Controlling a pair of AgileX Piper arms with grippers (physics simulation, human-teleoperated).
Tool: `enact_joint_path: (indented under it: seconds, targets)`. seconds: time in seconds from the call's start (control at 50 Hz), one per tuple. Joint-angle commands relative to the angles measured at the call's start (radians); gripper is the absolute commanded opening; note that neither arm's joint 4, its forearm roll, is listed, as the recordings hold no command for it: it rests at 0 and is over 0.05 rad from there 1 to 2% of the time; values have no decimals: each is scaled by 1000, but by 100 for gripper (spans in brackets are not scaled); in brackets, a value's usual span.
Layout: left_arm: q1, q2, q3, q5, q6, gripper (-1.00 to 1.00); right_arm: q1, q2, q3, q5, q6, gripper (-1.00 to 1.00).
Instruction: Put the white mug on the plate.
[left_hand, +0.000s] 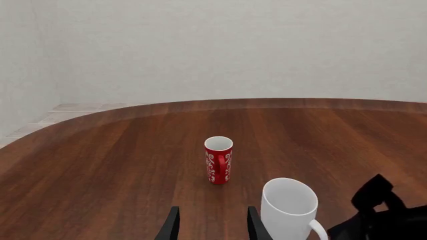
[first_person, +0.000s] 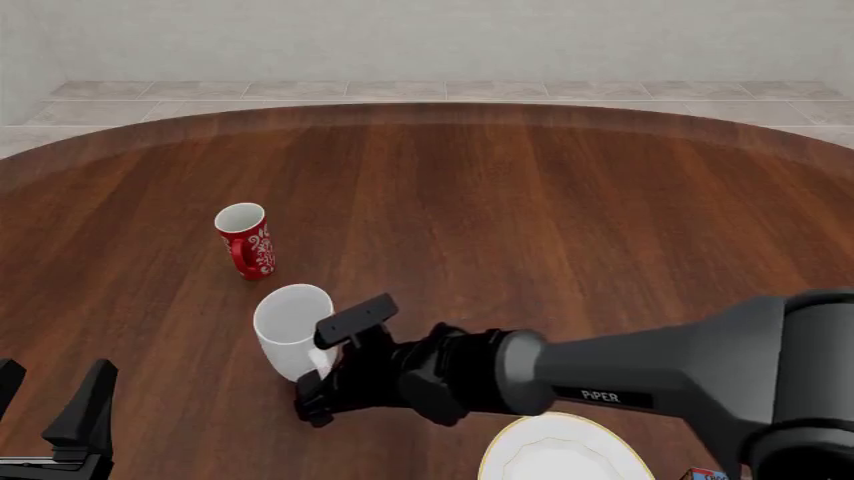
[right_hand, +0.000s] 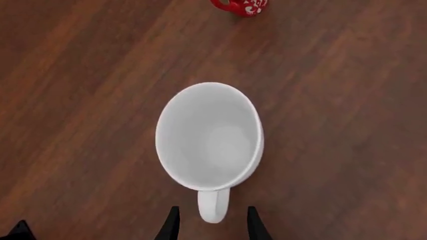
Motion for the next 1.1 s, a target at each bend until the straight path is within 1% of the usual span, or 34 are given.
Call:
enact_joint_path:
  seconds: [0.02, 0.54, 0.56, 0.84, 1.1]
  targets:
    - [0, 0, 0, 0, 0, 100, 4, 25, -20, 0, 5, 100]
    - [0, 0, 0, 0, 0, 100, 4, 39, -45, 12, -7, 100]
    - [0, 0, 0, 0, 0, 100, 5, 39, -46, 12, -9, -100]
    - [0, 0, 0, 0, 0, 100, 9, 33, -54, 30, -21, -100]
    - [0, 0, 0, 0, 0, 100, -1, -12, -52, 76, -41, -100]
